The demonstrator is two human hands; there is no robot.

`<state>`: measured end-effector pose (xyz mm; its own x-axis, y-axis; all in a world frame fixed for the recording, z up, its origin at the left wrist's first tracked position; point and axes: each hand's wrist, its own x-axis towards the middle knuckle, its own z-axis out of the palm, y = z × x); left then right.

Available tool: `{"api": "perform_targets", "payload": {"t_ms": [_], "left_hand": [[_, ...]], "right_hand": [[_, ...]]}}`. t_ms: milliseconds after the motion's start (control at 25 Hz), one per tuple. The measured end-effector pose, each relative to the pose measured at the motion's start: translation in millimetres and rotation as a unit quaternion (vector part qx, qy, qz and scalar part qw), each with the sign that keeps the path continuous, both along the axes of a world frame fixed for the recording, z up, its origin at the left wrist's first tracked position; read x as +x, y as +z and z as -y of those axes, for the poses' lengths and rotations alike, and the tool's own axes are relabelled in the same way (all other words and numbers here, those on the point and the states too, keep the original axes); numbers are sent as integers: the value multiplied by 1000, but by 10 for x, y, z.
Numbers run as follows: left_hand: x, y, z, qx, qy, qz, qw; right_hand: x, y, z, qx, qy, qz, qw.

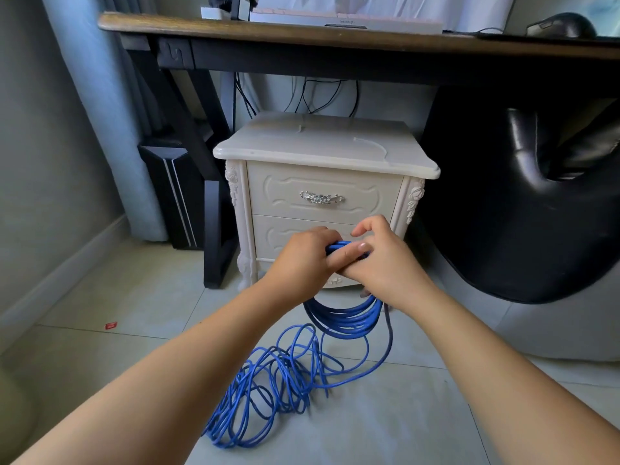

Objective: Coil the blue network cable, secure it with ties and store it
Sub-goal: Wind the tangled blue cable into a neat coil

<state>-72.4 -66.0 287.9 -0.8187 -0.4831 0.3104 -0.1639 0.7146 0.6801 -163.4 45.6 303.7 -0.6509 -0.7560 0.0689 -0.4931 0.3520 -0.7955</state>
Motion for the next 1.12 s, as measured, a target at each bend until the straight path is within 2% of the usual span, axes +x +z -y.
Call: {"api": "perform_targets", "payload": {"t_ms": [160,320,360,480,600,760,880,1000,1120], "left_hand": [[84,36,41,194,40,-59,978],[120,34,153,343,106,-156,920],[118,30,167,361,125,-175,907],[84,22,132,414,166,-216,869],[42,16,-10,467,147,-217,844],[56,-20,-160,466,65,-140,871],[104,12,-87,464,-1,-121,878],[169,48,17,379,-27,-77,922],[182,71,5,221,-46,-28,974]], "right_hand": [[-92,30,-109,-33,82,213,973],[-127,-34,-195,51,134,241,960],[-102,-49,-173,28,123,253,959],[16,-66,-51,-117,56,308,942],[76,-108,67,-216,-20,323,921],[-46,-146,80,-226,-89,244,939],[-129,-100,15,-172,-55,153,972],[-139,-49,-25,-99,-11,67,993],[-107,21,-51,-15,40,-13,999]]}}
